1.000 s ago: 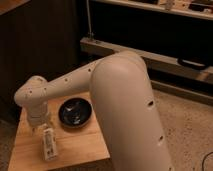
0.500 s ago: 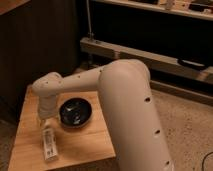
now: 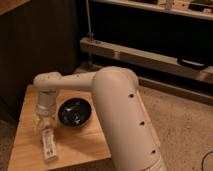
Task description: Place the bottle in the ceramic bowl
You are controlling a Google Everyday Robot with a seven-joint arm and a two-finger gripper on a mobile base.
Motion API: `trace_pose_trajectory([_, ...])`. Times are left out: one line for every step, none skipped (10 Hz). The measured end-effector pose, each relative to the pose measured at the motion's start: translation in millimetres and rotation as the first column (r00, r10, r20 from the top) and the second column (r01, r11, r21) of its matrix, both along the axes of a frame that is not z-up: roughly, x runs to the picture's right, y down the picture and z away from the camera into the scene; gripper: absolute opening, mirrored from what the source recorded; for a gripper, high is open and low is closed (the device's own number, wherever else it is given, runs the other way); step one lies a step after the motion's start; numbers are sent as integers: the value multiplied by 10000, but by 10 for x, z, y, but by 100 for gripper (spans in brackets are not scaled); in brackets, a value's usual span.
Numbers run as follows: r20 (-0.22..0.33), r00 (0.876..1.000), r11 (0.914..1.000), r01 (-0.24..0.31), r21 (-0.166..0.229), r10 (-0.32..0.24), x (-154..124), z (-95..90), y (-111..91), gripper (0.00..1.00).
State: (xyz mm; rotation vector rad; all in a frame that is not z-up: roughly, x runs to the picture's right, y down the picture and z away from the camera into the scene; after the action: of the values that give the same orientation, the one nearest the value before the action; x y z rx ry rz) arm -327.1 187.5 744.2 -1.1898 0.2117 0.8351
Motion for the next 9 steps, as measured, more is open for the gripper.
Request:
trace_pose_trajectory([116,9999,9996,125,236,-128,-51,-32,13,65])
trace_pose_trajectory([-163,9987,9956,502,792,-490,-64,-65,39,65])
trace_pose_trajectory([-421,9967,9907,739,1144,-694,-64,-65,58,65])
trace_pose_trajectory([-677,9940,9850,951,1437,-861,-65,-69,85,65])
trace_pose_trajectory([-940,9915,9802,1045,1681,-896,-34,-50,105,65])
trace_pose_trajectory([-1337,9870,9750,1135,1912,-887,40,-18,117,65])
trace_pose_trajectory([-1530,9846,9731,1143,2001,-842,54,0,151,65])
trace_pose_trajectory([-1669,9834,9739,1052,2011,-717,95,27,154,65])
trace_pose_trajectory([-1920,9797,9749,971,2005,-581,194,83,147,65])
